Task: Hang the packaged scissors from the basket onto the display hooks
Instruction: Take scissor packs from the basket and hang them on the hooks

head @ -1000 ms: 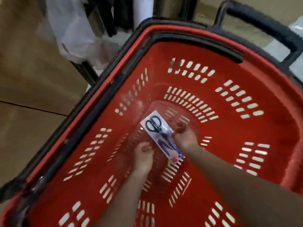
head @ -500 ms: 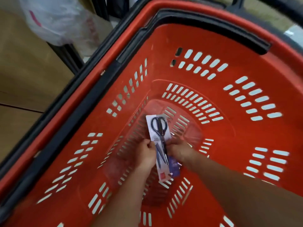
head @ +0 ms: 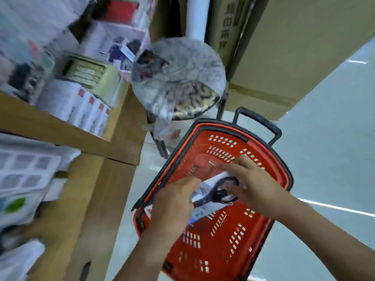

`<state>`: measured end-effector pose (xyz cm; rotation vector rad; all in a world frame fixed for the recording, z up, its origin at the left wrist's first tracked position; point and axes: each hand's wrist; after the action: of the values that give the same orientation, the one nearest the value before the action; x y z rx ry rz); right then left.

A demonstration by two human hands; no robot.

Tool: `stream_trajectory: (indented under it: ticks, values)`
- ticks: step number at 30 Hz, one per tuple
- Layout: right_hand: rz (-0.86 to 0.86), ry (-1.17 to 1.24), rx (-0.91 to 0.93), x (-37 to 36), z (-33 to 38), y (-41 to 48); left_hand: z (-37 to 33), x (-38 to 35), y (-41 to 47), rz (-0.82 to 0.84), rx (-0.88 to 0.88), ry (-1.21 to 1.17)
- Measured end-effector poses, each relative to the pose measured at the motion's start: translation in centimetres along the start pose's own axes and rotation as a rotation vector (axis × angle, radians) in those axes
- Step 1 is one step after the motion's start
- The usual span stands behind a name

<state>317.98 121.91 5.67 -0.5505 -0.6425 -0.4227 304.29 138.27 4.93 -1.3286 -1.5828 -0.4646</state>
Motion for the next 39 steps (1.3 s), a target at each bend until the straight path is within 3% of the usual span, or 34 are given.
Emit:
stream_trajectory:
  ticks: [3, 6, 9, 11, 14, 16, 27, 31, 36, 39]
  values:
    - [-0.023, 0.163, -0.007, 6.1, 6.3, -3.7, -4.7, 8.6, -3.5, -0.175, -0.076, 0.078]
    - [-0.097, 0.401, -0.017, 10.8, 10.9, -7.4, -9.1, 15.9, -7.9, -0.527, 0.018, 0.156]
    - [-0.172, 0.692, -0.052, 14.2, 14.6, -11.5, -12.3, 21.5, -13.1, -0.815, 0.253, -0.083]
    - [-0.176, 0.891, -0.079, 15.9, 17.2, -14.2, -14.1, 24.3, -16.8, -0.890, 0.502, -0.375]
    - [-0.148, 1.026, -0.066, 17.9, 20.9, -18.1, -17.4, 27.2, -21.1, -0.842, 0.645, -0.900]
    - [-0.086, 1.017, -0.038, 18.8, 23.0, -20.2, -19.1, 28.8, -23.5, -0.837, 0.634, -1.052]
    - [0.278, 0.704, 0.128, 19.5, 36.4, -24.6, -17.7, 39.0, -34.4, -1.000, 0.485, -0.947]
    - [0.270, 0.910, 0.193, 15.8, 41.3, -25.6, -14.1, 42.2, -37.6, -1.034, 0.398, -0.871]
    - [0.168, 1.244, 0.210, 11.6, 46.9, -25.1, -11.8, 46.5, -39.9, -0.849, 0.168, -0.746]
    - [0.161, 1.395, 0.168, 11.7, 50.8, -24.7, -10.9, 48.8, -39.6, -0.843, 0.146, -0.709]
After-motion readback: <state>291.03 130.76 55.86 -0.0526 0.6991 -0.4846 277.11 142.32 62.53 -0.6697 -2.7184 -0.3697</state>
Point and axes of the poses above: each hand's wrist, its own y-axis towards the middle knuckle, its own x-axis out of the back of the hand, z = x × y, and after that the axes turned 8 degrees about y, right-handed
